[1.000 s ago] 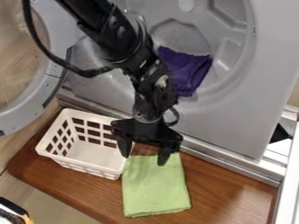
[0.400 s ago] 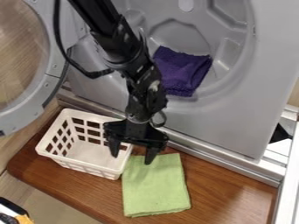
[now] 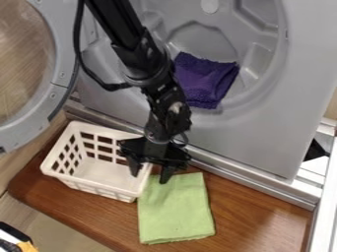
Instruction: Move the white basket and put to the top of green towel
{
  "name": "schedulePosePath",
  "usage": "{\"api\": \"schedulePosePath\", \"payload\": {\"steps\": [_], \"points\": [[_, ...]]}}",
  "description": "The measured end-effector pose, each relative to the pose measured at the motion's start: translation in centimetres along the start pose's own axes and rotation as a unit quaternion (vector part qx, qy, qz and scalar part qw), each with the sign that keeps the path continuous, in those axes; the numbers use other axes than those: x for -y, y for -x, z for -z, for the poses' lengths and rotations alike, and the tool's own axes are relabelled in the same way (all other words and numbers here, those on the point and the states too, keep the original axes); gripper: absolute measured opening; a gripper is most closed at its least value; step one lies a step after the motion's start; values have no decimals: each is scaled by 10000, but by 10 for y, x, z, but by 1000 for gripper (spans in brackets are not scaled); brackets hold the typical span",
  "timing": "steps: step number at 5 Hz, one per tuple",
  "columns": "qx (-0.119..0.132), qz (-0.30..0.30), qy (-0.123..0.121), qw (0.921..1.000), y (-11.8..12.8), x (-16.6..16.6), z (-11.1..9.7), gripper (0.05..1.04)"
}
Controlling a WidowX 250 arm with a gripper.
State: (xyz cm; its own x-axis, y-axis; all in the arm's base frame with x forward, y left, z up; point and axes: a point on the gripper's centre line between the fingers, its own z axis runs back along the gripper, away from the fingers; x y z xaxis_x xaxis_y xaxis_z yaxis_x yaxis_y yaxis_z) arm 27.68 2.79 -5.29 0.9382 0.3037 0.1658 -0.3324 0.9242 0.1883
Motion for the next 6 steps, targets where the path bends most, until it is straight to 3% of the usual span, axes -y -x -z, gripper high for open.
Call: {"api": "schedulePosePath", "payload": {"steps": [1, 2, 3, 5, 6], "points": [[-41, -23, -43, 10000, 5, -1, 1, 370], [-24, -43, -48, 10000, 5, -3, -1, 183], [-38, -22, -16, 10000, 5, -3, -2, 114], [-32, -12, 36, 10000, 8, -4, -7, 106], [75, -117, 116, 9998, 10, -4, -23, 103]]}}
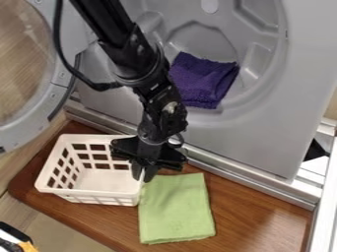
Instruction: Move the white basket and put to the top of green towel
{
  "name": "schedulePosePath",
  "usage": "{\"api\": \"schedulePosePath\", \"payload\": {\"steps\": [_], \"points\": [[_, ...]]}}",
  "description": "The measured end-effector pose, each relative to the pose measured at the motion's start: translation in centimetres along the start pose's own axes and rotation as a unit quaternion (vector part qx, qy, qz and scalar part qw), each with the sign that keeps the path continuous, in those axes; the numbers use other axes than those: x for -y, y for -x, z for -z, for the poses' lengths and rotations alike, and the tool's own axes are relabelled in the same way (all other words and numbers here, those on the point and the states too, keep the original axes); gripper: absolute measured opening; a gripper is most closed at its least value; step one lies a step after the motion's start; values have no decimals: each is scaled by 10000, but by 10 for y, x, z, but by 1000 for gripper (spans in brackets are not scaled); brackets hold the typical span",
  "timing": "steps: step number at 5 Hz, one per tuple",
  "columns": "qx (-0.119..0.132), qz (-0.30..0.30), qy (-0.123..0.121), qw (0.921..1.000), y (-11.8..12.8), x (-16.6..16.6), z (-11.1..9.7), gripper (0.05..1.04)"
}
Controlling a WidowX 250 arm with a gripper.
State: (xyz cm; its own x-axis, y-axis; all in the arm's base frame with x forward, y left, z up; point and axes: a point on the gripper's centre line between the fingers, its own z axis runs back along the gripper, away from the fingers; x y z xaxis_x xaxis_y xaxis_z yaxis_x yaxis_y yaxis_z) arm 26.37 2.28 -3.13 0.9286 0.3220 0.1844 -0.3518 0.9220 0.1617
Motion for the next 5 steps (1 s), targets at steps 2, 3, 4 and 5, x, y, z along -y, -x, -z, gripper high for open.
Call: {"api": "schedulePosePath", "payload": {"steps": [2, 3, 4, 5], "points": [[337, -162, 300, 9988, 11, 15, -59, 90], [407, 6, 380, 9984, 19, 31, -74, 90], [445, 193, 514, 9975, 23, 59, -75, 90], [305, 529, 340, 9976, 29, 86, -59, 90]]}}
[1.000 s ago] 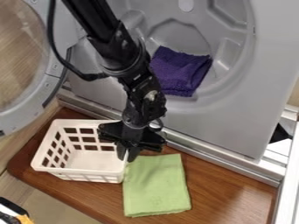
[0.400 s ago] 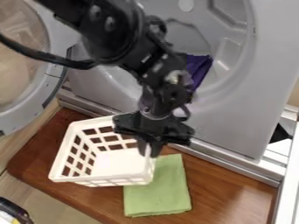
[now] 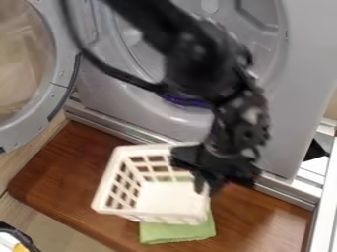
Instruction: Move the white basket and put to the top of green towel
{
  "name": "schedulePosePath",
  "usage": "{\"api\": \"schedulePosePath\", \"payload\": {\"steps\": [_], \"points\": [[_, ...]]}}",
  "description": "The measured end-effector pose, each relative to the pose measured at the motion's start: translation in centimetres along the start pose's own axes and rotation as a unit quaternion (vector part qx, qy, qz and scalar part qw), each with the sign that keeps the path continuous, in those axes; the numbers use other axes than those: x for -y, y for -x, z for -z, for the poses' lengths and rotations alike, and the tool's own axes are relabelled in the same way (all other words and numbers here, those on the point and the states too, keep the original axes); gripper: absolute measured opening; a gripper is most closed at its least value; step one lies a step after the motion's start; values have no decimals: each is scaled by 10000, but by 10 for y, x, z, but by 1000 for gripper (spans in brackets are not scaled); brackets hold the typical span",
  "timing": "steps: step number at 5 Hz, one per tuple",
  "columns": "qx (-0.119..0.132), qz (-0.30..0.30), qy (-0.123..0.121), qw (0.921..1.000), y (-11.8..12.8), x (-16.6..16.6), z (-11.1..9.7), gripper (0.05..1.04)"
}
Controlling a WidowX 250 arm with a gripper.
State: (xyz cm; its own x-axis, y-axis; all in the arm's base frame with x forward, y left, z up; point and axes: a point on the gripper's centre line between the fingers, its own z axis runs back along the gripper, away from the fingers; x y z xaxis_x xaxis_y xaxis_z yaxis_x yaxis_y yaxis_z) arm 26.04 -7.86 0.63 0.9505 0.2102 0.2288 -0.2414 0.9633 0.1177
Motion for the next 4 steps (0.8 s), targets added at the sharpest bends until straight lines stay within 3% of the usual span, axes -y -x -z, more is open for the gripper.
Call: {"api": "schedulePosePath", "payload": {"steps": [1, 2, 3, 4], "points": [[-135, 199, -143, 9996, 3, 11, 16, 90], [-135, 215, -124, 9996, 1, 18, 24, 112], [-211, 201, -67, 9996, 2, 23, 28, 298], [-179, 197, -141, 9995, 0, 21, 29, 596]]}}
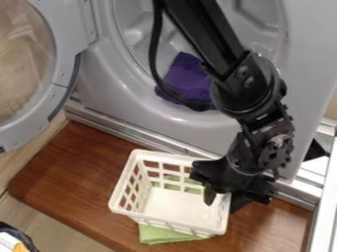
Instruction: Move the white basket and put to the top of green towel
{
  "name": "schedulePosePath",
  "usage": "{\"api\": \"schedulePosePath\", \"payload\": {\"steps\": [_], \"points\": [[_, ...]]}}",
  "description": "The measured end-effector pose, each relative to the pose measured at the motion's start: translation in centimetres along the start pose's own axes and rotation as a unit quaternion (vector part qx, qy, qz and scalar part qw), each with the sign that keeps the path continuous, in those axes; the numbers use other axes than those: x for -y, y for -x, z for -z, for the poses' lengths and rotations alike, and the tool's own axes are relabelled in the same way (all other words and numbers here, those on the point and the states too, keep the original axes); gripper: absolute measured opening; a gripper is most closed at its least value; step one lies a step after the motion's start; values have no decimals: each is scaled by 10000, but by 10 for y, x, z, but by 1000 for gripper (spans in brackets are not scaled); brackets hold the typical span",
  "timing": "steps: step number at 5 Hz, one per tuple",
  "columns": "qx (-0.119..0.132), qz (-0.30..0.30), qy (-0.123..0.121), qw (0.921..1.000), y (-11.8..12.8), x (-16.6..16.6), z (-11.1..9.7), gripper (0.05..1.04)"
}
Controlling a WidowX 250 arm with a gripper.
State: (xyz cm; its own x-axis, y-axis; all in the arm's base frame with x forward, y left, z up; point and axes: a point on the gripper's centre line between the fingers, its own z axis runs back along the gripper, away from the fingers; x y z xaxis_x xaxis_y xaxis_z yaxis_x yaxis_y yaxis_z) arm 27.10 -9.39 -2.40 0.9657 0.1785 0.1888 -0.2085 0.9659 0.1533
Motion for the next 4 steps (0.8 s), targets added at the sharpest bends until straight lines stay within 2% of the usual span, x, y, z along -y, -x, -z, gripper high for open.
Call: {"api": "schedulePosePath", "payload": {"steps": [1, 2, 3, 4], "points": [[54, -69, -49, 9999, -1, -1, 0, 903], [22, -48, -50, 10000, 1, -2, 1, 1013], [73, -61, 159, 9998, 5, 1, -5, 1008], [164, -102, 359, 9992, 5, 2, -20, 1001]]}}
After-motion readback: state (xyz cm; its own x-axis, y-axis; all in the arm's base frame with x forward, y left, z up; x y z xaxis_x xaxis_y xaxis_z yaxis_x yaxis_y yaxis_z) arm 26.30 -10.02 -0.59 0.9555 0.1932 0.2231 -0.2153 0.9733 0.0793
